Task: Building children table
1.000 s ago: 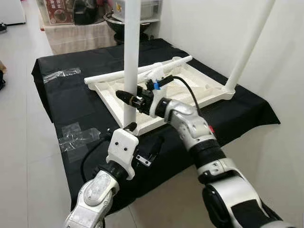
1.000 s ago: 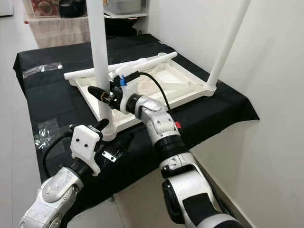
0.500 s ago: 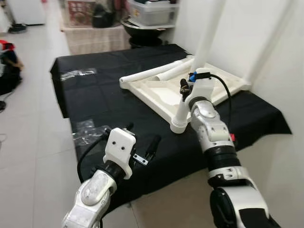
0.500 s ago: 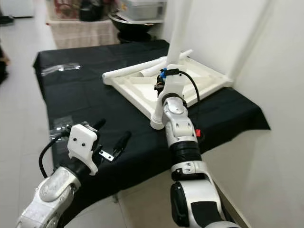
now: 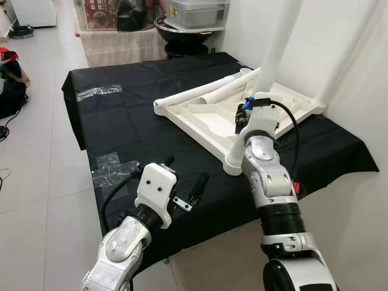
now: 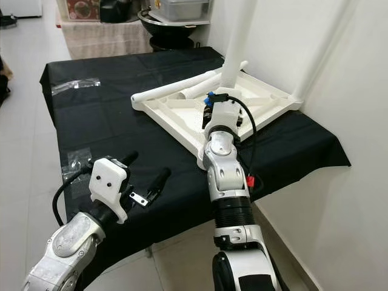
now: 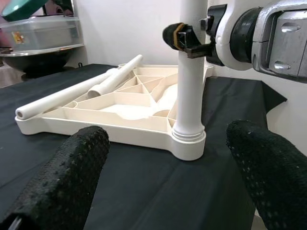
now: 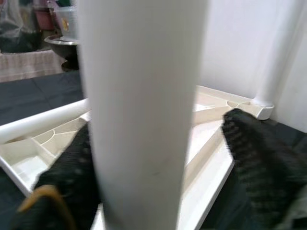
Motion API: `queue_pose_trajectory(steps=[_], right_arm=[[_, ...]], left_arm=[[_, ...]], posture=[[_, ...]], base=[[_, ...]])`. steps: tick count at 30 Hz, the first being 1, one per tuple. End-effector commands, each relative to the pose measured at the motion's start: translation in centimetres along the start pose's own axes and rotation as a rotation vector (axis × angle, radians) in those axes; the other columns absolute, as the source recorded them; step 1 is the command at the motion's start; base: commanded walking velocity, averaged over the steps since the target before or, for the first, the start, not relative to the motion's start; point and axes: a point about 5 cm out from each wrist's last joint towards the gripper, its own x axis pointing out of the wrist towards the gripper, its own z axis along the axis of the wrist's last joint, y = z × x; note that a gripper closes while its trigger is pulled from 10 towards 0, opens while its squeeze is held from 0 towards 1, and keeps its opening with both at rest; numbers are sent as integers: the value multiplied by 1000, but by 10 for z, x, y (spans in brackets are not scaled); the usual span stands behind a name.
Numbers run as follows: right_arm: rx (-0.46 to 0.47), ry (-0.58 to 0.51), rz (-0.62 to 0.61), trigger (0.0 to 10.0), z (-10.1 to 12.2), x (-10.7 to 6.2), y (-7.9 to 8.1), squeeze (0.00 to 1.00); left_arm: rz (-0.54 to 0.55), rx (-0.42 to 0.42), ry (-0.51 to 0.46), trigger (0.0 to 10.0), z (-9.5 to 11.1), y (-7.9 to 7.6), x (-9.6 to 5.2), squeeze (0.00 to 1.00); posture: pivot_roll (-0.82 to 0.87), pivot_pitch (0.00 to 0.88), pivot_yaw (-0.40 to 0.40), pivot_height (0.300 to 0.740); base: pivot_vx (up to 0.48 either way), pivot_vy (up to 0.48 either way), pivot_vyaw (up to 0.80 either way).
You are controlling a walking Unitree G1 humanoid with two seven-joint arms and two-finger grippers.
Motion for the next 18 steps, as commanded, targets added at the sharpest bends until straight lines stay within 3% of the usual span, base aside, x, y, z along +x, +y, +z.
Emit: queue_pose_trajectory(steps=[1, 3, 4, 5, 6, 8, 9, 10, 12, 14, 16, 17, 18], right_arm=[[-6, -42, -8, 10000, 10, 0, -3, 1000], [7, -46, 65, 10000, 14, 1, -3, 1000], [34, -26, 123, 10000, 14, 4, -2, 0], [77, -1, 221, 10000, 13, 6, 2, 0], [77, -1, 221, 10000, 13, 6, 2, 0], [142, 22, 350, 10000, 11, 13, 4, 0], [166, 38, 453, 10000, 9, 14, 8, 0], [166, 38, 453, 10000, 9, 14, 8, 0], [195, 54, 637, 10000, 6, 14, 12, 0], [195, 54, 637, 10000, 6, 14, 12, 0], [150, 38, 807, 10000, 3, 13, 15, 0], [182, 43, 942, 10000, 3, 10, 20, 0], [182, 43, 942, 10000, 3, 10, 20, 0]], left_arm=[[4, -3, 13, 10000, -3, 0, 1, 0], [6, -4, 14, 10000, -4, 0, 0, 0], [6, -4, 14, 10000, -3, 0, 0, 0], [6, -3, 14, 10000, -3, 0, 0, 0], [6, -3, 14, 10000, -3, 0, 0, 0], [8, -4, 14, 10000, -4, 0, 1, 0], [8, -3, 14, 10000, -4, 0, 1, 0], [8, -3, 14, 10000, -4, 0, 1, 0], [7, -4, 13, 10000, -4, 0, 1, 0], [7, -4, 13, 10000, -4, 0, 1, 0], [8, -6, 12, 10000, -4, -1, 1, 0], [7, -3, 12, 10000, -3, -1, 1, 0], [7, -3, 12, 10000, -3, -1, 1, 0]], posture=[[12, 31, -79, 740], [12, 32, -81, 740], [12, 34, -81, 740], [12, 34, -81, 740], [12, 34, -81, 740], [10, 33, -79, 740], [8, 34, -81, 740], [8, 34, -81, 740], [11, 35, -86, 740], [11, 35, -86, 740], [16, 36, -87, 740], [22, 35, -90, 740], [22, 35, -90, 740]], base=[[0, 0, 0], [0, 0, 0], [0, 0, 0], [0, 0, 0], [0, 0, 0], [0, 0, 0], [0, 0, 0], [0, 0, 0], [0, 0, 0], [0, 0, 0], [0, 0, 0], [0, 0, 0], [0, 0, 0]])
